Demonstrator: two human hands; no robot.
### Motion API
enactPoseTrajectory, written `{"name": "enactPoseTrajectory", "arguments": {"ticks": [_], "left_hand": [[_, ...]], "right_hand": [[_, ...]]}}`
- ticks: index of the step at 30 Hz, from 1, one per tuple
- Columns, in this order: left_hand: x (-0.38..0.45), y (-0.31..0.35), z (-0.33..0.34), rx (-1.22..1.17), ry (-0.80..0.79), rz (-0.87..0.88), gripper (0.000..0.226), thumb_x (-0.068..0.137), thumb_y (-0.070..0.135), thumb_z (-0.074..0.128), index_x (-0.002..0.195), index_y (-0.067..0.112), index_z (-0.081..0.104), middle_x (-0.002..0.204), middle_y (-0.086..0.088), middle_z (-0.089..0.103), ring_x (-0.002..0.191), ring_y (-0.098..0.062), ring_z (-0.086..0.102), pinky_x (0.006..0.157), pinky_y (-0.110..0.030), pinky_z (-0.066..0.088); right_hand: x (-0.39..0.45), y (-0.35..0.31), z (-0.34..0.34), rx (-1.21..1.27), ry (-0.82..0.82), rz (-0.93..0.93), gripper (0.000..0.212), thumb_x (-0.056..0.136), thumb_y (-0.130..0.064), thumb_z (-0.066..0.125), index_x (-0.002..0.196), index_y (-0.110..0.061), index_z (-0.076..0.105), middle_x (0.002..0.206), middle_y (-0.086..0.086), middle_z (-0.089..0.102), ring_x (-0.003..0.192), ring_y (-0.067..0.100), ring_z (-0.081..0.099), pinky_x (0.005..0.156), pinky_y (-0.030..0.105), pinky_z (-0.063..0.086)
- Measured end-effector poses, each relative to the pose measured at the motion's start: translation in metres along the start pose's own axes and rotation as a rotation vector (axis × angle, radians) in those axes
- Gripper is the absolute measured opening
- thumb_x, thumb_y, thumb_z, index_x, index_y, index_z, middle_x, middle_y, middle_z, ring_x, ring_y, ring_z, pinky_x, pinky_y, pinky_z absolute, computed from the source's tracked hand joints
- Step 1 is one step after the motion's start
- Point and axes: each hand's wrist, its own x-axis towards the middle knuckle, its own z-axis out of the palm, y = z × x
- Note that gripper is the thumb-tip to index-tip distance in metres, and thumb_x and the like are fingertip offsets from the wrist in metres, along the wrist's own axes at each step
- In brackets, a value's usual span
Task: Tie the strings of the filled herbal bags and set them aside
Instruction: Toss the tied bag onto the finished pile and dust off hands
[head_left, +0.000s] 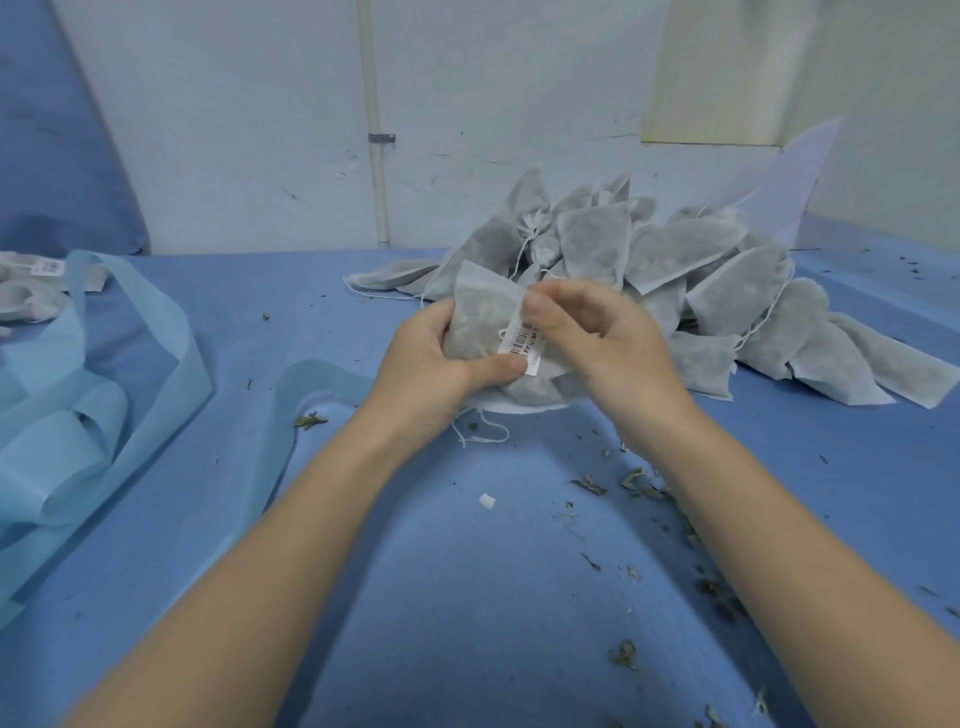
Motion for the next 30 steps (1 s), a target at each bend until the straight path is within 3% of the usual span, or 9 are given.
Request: {"name": "enactPoseTrajectory", "arguments": {"ticks": [3, 7, 10, 12, 17, 24, 27, 29, 30], "left_hand": [[-0.002, 0.000, 0.007, -0.021, -0.030, -0.004, 0.037, 0.068, -0.012, 0.073, 0.097, 0.008, 0.064, 0.092, -0.007, 0.072, 0.084, -0.019, 0.069, 0.079, -0.032, 0.056], [-0.005, -0.002, 0.017, -0.080, 0.013, -0.059, 0.035, 0.064, -0.006, 0.077, 0.094, 0.009, 0.067, 0.090, -0.007, 0.073, 0.084, -0.021, 0.069, 0.081, -0.035, 0.055], [-0.003, -0.001, 0.020, -0.137, 0.116, -0.129, 0.024, 0.070, 0.014, 0.077, 0.091, 0.006, 0.070, 0.088, -0.008, 0.074, 0.081, -0.022, 0.070, 0.076, -0.035, 0.055], [0.000, -0.001, 0.020, -0.136, 0.222, -0.152, 0.019, 0.077, 0.025, 0.074, 0.083, 0.007, 0.071, 0.084, -0.007, 0.074, 0.079, -0.022, 0.069, 0.078, -0.038, 0.052], [0.003, -0.001, 0.017, -0.173, 0.504, -0.180, 0.018, 0.080, 0.028, 0.072, 0.071, 0.013, 0.068, 0.077, -0.008, 0.071, 0.075, -0.024, 0.067, 0.076, -0.040, 0.054], [0.004, -0.003, 0.015, -0.148, 0.646, -0.227, 0.025, 0.082, 0.034, 0.068, 0.074, 0.011, 0.064, 0.077, -0.004, 0.067, 0.076, -0.025, 0.064, 0.075, -0.039, 0.051], [0.002, 0.002, 0.011, -0.280, 0.674, -0.252, 0.028, 0.086, 0.038, 0.059, 0.070, 0.014, 0.059, 0.076, -0.001, 0.067, 0.069, -0.024, 0.068, 0.066, -0.035, 0.056], [0.000, 0.004, 0.010, -0.326, 0.709, -0.256, 0.024, 0.089, 0.035, 0.052, 0.075, 0.016, 0.057, 0.084, 0.000, 0.068, 0.067, -0.022, 0.070, 0.060, -0.031, 0.057], [0.000, 0.005, 0.010, -0.314, 0.725, -0.246, 0.022, 0.090, 0.033, 0.049, 0.077, 0.017, 0.056, 0.087, 0.001, 0.068, 0.069, -0.022, 0.070, 0.061, -0.031, 0.057]], "right_hand": [[0.000, 0.001, 0.000, 0.002, 0.147, -0.009, 0.007, 0.082, -0.031, 0.073, 0.076, -0.028, 0.071, 0.063, -0.020, 0.066, 0.059, -0.006, 0.059, 0.051, 0.014, 0.046], [0.000, 0.008, 0.002, -0.163, 0.287, -0.099, 0.014, 0.079, -0.034, 0.075, 0.069, -0.036, 0.067, 0.065, -0.027, 0.066, 0.059, -0.005, 0.053, 0.063, 0.013, 0.042], [-0.002, 0.005, 0.004, -0.123, 0.230, -0.080, 0.018, 0.084, -0.042, 0.068, 0.068, -0.034, 0.067, 0.062, -0.024, 0.064, 0.059, -0.006, 0.054, 0.061, 0.012, 0.041], [-0.006, 0.003, 0.005, -0.026, 0.101, -0.060, 0.013, 0.079, -0.045, 0.071, 0.081, -0.033, 0.069, 0.076, -0.020, 0.068, 0.071, -0.005, 0.061, 0.063, 0.012, 0.045], [-0.011, 0.007, 0.015, -0.034, 0.089, 0.042, 0.066, 0.067, -0.028, 0.086, 0.116, -0.036, 0.044, 0.112, -0.009, 0.053, 0.102, 0.008, 0.061, 0.088, 0.031, 0.053], [-0.009, 0.009, 0.033, 0.338, 0.064, 0.277, 0.039, 0.074, -0.009, 0.080, 0.092, -0.021, 0.048, 0.104, 0.014, 0.063, 0.081, 0.023, 0.066, 0.070, 0.034, 0.055], [0.013, 0.003, 0.037, 0.340, 0.292, 0.310, 0.033, 0.075, -0.012, 0.079, 0.090, -0.017, 0.051, 0.095, 0.008, 0.060, 0.069, 0.015, 0.059, 0.055, 0.024, 0.051], [0.034, -0.008, 0.048, 0.296, 0.599, 0.258, 0.031, 0.077, -0.022, 0.078, 0.084, -0.021, 0.048, 0.089, 0.000, 0.056, 0.072, 0.014, 0.056, 0.065, 0.029, 0.055], [0.043, -0.016, 0.060, 0.297, 0.598, 0.205, 0.029, 0.080, -0.028, 0.077, 0.085, -0.022, 0.049, 0.089, -0.003, 0.056, 0.076, 0.014, 0.056, 0.072, 0.027, 0.055]]}}
